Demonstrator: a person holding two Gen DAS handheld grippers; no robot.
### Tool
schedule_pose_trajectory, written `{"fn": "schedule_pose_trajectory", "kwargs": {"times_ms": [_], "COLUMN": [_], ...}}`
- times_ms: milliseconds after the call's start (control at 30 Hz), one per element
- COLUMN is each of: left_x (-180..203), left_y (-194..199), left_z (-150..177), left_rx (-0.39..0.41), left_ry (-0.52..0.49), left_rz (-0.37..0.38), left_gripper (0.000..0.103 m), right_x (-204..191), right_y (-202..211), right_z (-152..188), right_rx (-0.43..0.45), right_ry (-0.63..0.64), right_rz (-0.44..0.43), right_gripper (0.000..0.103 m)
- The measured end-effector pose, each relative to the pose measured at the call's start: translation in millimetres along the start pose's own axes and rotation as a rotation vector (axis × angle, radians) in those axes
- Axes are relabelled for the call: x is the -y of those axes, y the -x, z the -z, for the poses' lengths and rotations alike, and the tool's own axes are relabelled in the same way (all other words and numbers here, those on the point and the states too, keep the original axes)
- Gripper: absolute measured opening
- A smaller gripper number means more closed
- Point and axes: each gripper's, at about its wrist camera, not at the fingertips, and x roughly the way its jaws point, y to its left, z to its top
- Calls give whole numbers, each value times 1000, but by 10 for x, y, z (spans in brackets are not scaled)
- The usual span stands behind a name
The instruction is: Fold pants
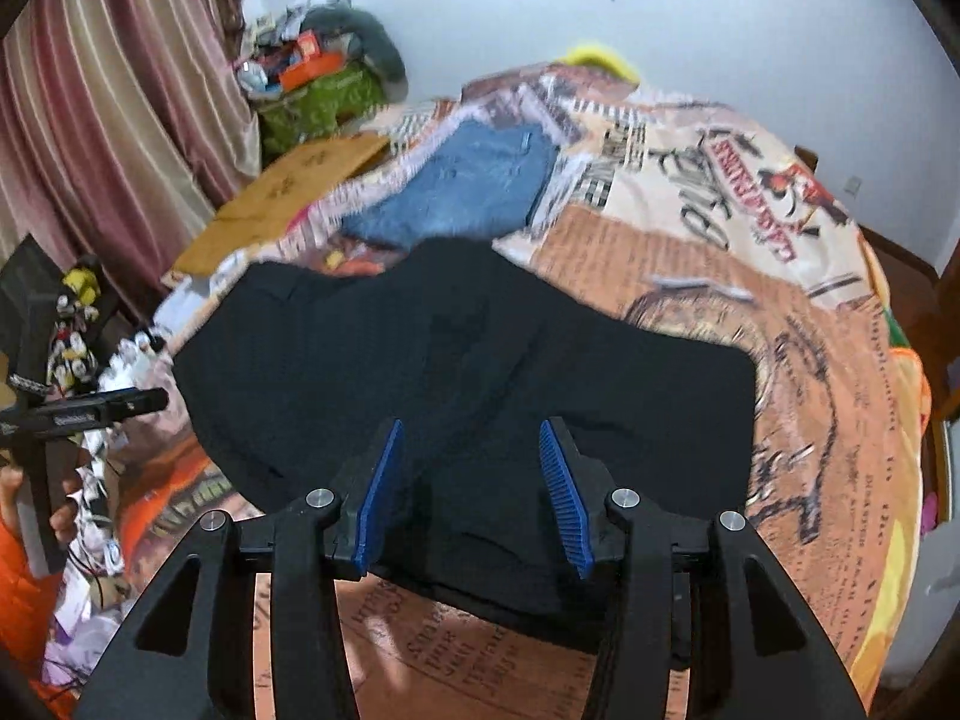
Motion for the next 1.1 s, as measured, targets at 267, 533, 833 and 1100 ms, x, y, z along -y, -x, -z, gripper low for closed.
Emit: {"fn": "schedule_pose_trajectory", "kwargs": {"times_ms": [267, 533, 833, 1100], "left_x": [-36, -38, -110, -172], "left_y": [-256, -501, -667, -620], "left_z": [-43, -291, -524, -493], "left_rx": [-74, -105, -100, -50], "left_ry": [103, 159, 232, 237], "left_rz": [95, 167, 181, 63], "left_gripper": [97, 97, 91, 29], "right_x": [-12, 58, 77, 96], "right_y": [-252, -277, -287, -287], "right_z": [132, 142, 148, 145], "right_rx": [-88, -88, -86, -85], "right_ry": [20, -25, -44, -50], "right_rz": [13, -31, -56, -64], "right_gripper": [48, 51, 51, 52]}}
